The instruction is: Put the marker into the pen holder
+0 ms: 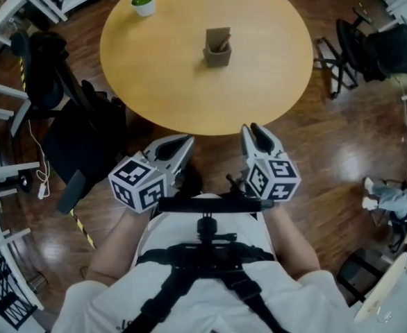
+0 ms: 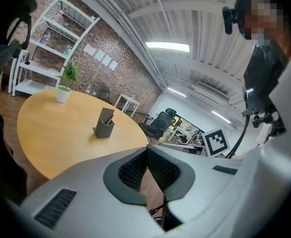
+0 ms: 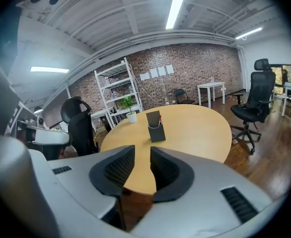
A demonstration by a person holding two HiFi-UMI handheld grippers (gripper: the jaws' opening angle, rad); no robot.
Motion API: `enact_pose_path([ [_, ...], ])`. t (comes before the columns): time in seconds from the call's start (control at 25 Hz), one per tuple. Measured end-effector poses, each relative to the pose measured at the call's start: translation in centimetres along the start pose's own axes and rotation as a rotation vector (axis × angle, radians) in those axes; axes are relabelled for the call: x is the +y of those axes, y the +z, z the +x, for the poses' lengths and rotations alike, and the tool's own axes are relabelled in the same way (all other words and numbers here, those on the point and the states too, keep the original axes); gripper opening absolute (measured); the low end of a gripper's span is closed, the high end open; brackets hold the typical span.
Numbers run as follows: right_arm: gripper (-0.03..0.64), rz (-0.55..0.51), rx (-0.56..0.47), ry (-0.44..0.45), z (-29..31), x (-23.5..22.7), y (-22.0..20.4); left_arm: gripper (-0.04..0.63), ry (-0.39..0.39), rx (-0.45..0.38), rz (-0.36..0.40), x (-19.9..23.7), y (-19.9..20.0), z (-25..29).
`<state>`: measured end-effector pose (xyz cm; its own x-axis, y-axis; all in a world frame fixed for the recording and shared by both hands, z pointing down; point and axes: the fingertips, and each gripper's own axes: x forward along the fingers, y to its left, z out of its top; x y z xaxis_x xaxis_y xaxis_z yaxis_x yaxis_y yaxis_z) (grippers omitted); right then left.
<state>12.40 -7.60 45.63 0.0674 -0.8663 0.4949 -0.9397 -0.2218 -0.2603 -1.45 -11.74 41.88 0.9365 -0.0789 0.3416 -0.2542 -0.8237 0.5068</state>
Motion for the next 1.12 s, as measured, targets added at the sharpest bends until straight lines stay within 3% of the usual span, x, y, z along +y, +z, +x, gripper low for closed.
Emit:
enact_pose_path([
  [0.32,0.108,0.006,0.021,0.038,-8.2,-2.9,-4.3,-0.003,-0.01,0.017,-0.001,-9.5,-6.1,1.5],
  [0.72,0.107,-0.019,0.025,0.137,-17.0,-4.6,-11.4,-0.003,0.059,-0.021,-0.012,-19.1,-13.9,-0.4],
  [1.12,0.107,-0.051,-0.001,0.181,-20.4,-0.7,-12.4,-0.003,0.095,-0.062,0.02,-21.1,-15.4,-5.0],
])
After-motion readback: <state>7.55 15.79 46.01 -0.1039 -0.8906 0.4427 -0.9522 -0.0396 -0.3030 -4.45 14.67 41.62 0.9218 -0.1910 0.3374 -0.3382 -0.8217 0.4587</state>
